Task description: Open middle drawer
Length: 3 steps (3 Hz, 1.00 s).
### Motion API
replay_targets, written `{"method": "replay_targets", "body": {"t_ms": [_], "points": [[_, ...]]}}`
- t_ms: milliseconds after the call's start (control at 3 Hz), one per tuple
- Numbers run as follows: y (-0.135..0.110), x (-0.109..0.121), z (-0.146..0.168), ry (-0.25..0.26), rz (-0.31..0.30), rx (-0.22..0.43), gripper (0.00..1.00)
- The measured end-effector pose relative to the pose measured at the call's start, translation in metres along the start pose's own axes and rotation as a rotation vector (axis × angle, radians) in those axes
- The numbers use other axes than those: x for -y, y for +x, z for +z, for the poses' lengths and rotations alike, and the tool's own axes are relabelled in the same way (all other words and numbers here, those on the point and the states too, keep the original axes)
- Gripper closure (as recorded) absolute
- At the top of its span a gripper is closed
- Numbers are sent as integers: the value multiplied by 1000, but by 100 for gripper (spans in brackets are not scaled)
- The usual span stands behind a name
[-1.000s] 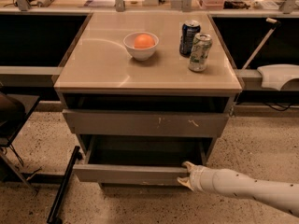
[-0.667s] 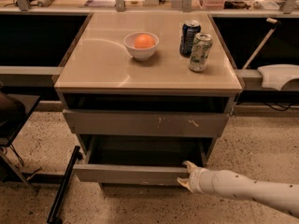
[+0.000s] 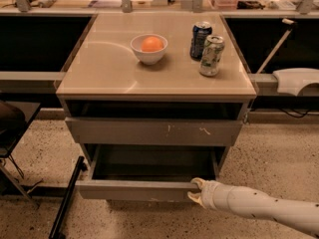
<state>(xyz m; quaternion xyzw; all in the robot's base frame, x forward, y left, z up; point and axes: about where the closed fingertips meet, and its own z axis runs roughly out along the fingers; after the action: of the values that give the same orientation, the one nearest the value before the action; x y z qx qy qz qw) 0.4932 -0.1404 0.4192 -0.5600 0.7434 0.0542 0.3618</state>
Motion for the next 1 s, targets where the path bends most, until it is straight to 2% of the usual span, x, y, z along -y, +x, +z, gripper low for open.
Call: {"method": "replay_targets", "body": {"t_ms": [333,667,1000], "points": [[-3,1,-4,0,0,0,100],[-10,3,-16,28,14,11,100],[-7,-13,-21,31,25,8,100]]}}
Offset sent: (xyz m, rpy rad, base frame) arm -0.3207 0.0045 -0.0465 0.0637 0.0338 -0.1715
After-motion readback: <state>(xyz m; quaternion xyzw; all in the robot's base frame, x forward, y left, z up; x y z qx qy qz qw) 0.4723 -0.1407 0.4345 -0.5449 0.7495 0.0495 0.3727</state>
